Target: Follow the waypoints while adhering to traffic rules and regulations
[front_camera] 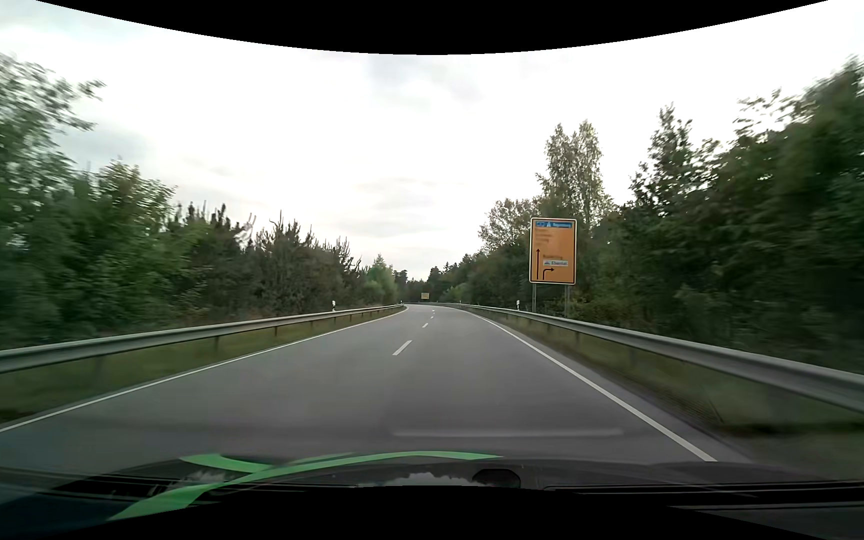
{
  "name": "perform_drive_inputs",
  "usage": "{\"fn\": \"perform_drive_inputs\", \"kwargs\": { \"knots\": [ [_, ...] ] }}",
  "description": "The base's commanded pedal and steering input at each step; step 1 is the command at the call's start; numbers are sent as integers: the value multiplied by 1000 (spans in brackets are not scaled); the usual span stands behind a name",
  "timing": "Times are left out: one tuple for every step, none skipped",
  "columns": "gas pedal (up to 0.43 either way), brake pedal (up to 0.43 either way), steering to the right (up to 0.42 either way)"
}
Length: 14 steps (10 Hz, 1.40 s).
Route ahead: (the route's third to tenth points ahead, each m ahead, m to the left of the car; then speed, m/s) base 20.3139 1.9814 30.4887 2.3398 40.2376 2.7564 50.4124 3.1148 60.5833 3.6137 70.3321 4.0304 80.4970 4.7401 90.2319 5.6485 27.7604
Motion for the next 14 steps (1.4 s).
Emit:
{"fn": "perform_drive_inputs", "kwargs": {
  "knots": [
    [319,0,-9],
    [319,0,-8],
    [331,0,-8],
    [339,0,-8],
    [350,0,-8],
    [350,0,-8],
    [339,0,-8],
    [299,0,-8],
    [268,0,-8],
    [248,0,-8],
    [248,0,-8],
    [248,0,-8],
    [248,0,-8],
    [268,0,-8]
  ]
}}
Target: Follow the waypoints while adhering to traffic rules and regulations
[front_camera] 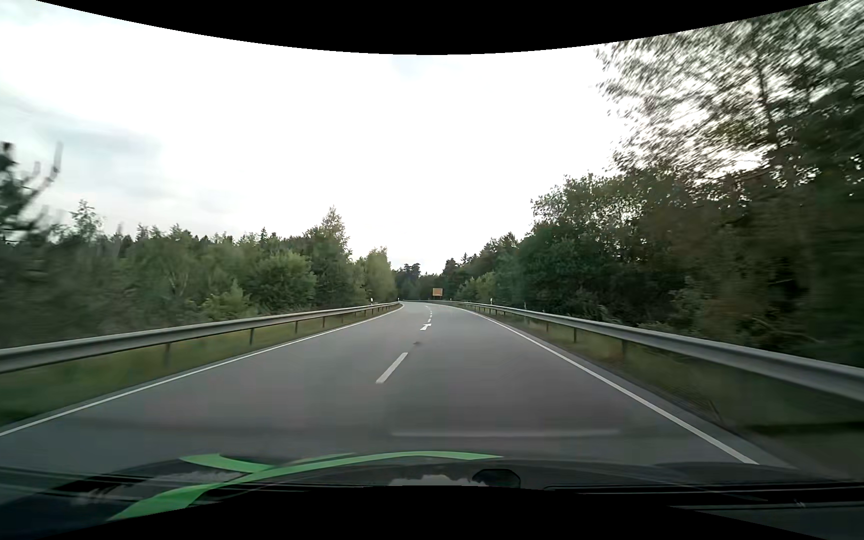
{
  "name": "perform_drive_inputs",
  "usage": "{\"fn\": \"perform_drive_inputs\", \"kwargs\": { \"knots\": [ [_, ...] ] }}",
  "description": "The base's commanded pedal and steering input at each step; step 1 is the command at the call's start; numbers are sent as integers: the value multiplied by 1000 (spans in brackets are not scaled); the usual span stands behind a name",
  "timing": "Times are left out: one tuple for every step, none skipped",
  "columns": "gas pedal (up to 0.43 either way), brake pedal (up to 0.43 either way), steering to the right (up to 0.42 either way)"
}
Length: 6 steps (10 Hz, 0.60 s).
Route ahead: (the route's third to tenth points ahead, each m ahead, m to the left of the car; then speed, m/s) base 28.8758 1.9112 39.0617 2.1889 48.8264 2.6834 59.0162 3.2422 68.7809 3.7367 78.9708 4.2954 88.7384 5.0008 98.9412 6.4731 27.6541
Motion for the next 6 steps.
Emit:
{"fn": "perform_drive_inputs", "kwargs": {
  "knots": [
    [287,0,-8],
    [299,0,-8],
    [299,0,-8],
    [299,0,-8],
    [299,0,-8],
    [268,0,-8]
  ]
}}
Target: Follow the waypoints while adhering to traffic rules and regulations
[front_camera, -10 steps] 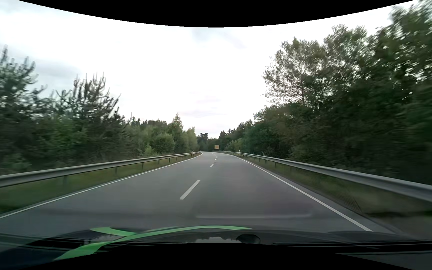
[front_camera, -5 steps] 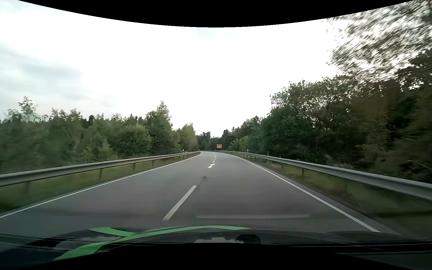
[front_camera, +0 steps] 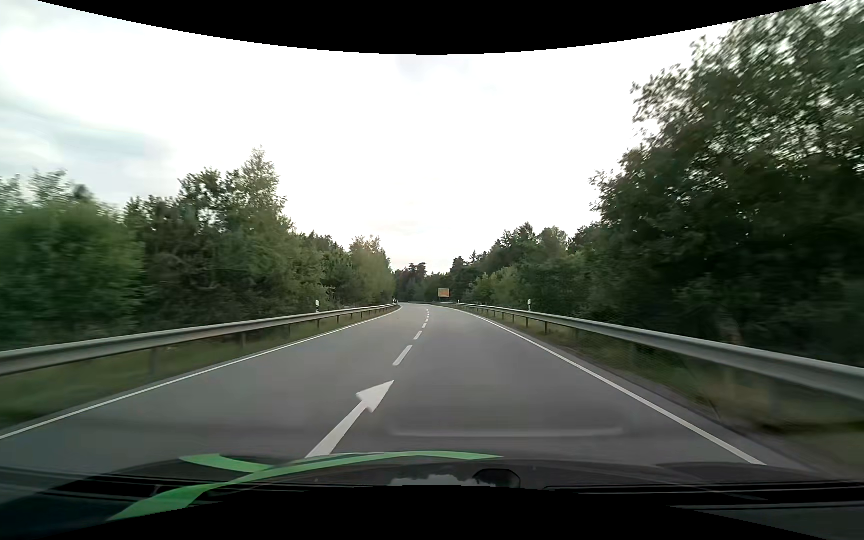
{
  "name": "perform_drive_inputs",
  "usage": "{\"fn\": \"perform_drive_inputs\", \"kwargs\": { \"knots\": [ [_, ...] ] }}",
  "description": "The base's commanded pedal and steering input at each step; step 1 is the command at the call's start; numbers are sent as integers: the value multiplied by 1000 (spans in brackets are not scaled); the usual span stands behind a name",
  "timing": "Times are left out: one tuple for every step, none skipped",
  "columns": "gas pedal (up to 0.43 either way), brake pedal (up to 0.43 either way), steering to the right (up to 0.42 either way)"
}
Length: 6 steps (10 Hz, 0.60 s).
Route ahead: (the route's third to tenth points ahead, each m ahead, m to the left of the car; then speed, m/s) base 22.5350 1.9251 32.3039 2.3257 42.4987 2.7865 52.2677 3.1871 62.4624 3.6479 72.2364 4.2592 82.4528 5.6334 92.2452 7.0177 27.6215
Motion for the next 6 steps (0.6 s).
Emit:
{"fn": "perform_drive_inputs", "kwargs": {
  "knots": [
    [260,0,-8],
    [248,0,-8],
    [248,0,-8],
    [248,0,-8],
    [248,0,-8],
    [248,0,-9]
  ]
}}
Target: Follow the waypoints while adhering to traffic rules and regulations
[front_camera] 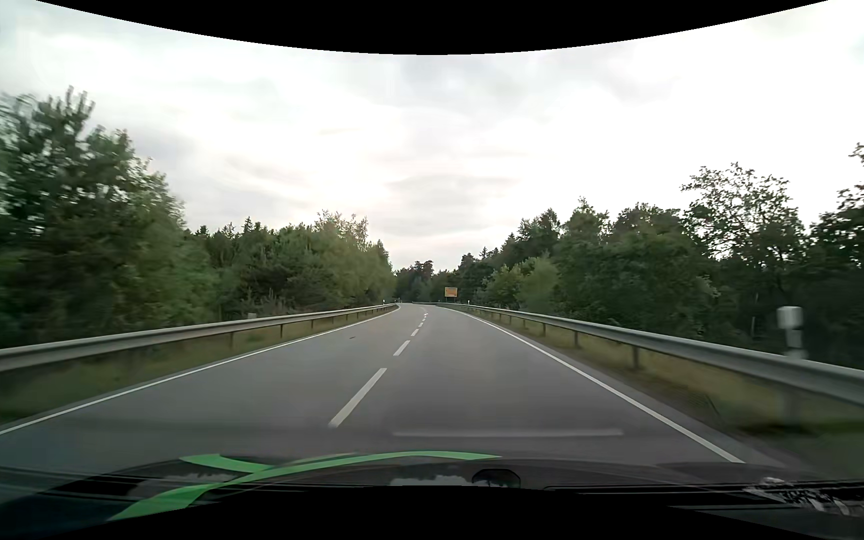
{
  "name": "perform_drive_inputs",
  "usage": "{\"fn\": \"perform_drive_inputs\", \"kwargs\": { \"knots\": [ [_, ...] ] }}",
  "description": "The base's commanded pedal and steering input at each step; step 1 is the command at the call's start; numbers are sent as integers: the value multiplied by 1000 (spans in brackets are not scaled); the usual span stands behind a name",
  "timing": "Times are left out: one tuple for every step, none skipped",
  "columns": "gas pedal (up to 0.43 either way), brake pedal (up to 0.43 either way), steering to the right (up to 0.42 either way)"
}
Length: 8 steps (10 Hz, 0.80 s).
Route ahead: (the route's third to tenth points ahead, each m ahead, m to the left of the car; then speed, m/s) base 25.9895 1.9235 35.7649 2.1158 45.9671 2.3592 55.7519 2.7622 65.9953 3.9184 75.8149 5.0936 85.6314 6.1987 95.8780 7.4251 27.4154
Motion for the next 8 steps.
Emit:
{"fn": "perform_drive_inputs", "kwargs": {
  "knots": [
    [248,0,-10],
    [248,0,-10],
    [260,0,-10],
    [260,0,-10],
    [248,0,-10],
    [248,0,-10],
    [240,0,-10],
    [240,0,-10]
  ]
}}
